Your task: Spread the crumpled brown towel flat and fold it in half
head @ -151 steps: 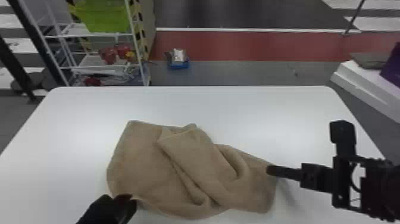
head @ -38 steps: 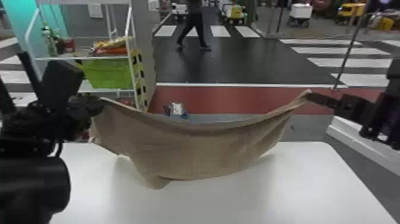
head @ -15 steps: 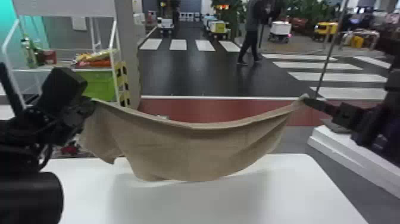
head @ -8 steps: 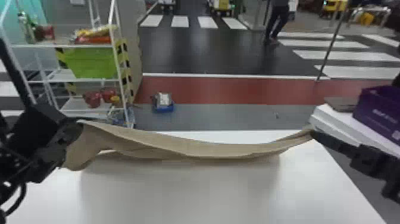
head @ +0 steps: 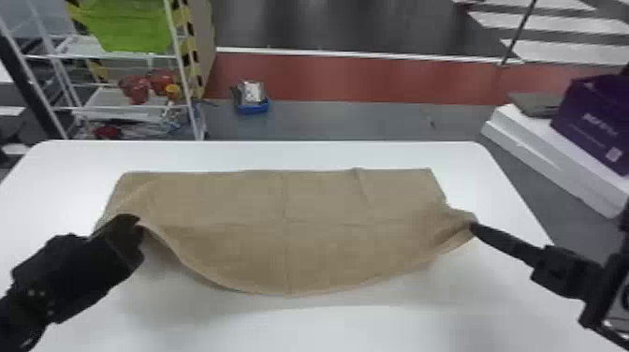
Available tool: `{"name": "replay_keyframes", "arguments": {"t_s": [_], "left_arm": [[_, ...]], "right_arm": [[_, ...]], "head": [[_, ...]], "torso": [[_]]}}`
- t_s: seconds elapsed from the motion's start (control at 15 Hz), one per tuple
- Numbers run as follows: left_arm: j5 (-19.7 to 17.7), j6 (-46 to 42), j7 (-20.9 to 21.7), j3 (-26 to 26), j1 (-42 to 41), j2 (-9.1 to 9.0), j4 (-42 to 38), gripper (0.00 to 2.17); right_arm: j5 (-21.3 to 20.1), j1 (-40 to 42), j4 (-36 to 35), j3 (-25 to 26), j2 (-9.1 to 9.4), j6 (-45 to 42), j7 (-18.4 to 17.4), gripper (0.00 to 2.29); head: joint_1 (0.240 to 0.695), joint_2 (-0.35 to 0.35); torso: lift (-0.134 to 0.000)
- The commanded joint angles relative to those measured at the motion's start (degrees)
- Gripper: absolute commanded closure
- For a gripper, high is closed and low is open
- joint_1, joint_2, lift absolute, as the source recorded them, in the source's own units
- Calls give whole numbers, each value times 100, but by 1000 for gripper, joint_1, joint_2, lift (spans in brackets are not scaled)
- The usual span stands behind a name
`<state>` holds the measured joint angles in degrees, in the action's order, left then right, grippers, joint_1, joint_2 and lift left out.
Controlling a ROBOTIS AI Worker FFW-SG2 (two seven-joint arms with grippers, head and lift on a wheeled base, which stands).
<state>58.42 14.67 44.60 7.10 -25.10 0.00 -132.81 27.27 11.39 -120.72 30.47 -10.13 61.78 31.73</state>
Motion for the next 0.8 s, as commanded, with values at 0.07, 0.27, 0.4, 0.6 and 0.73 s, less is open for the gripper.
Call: {"name": "replay_keyframes", "arguments": {"t_s": [0.07, 0.27, 0.4, 0.6, 0.73], "left_arm": [[99, -838, 84, 371, -302, -15, 255, 1413], [416, -1119, 93, 477, -302, -15, 458, 711], [635, -1119, 93, 485, -302, -15, 493, 191], [899, -1119, -171, 529, -328, -15, 563, 147], [1101, -1119, -373, 529, -320, -15, 651, 154]], "right_arm": [[-152, 294, 49, 90, -24, 23, 114, 1241], [-152, 373, 58, 161, -24, 76, 132, 1214], [-90, 373, -4, 248, -24, 357, 132, 859], [-11, 373, -83, 442, -6, 550, 123, 518], [7, 355, -145, 591, 11, 656, 123, 279]], "head": [[695, -86], [695, -94], [695, -94], [695, -85], [695, -79]], "torso": [[-134], [-134], [-134], [-134], [-134]]}}
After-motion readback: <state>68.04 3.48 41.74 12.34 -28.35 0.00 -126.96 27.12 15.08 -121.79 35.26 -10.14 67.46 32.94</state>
